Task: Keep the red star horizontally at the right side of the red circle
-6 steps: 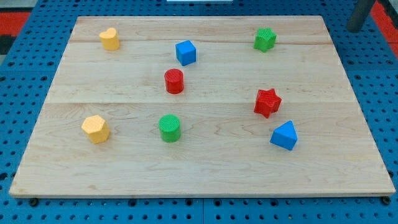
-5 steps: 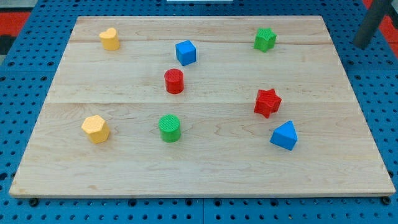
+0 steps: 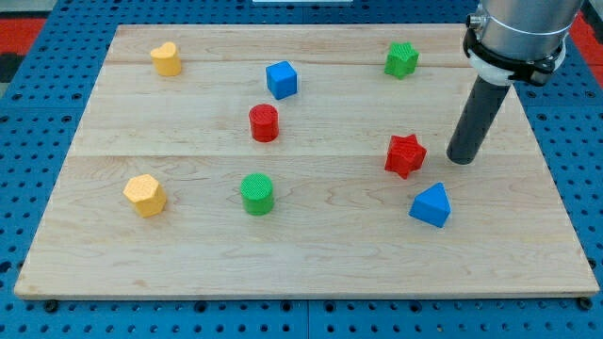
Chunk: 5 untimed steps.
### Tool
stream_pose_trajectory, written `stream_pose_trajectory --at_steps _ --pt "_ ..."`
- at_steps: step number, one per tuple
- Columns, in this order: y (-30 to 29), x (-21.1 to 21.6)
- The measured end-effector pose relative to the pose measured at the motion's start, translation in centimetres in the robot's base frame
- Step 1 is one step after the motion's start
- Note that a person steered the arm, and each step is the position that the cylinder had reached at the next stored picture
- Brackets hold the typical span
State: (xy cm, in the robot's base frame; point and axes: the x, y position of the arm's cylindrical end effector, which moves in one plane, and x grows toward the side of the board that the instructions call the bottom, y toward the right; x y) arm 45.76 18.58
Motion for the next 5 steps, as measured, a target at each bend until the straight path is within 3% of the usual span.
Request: stream_pose_trajectory --at_steps 1,3,4,5 --pt "-0.1 3.4" --pt "-8.1 -2.5" --pt "-7.8 -2.4" --pt "-1.1 -4.5"
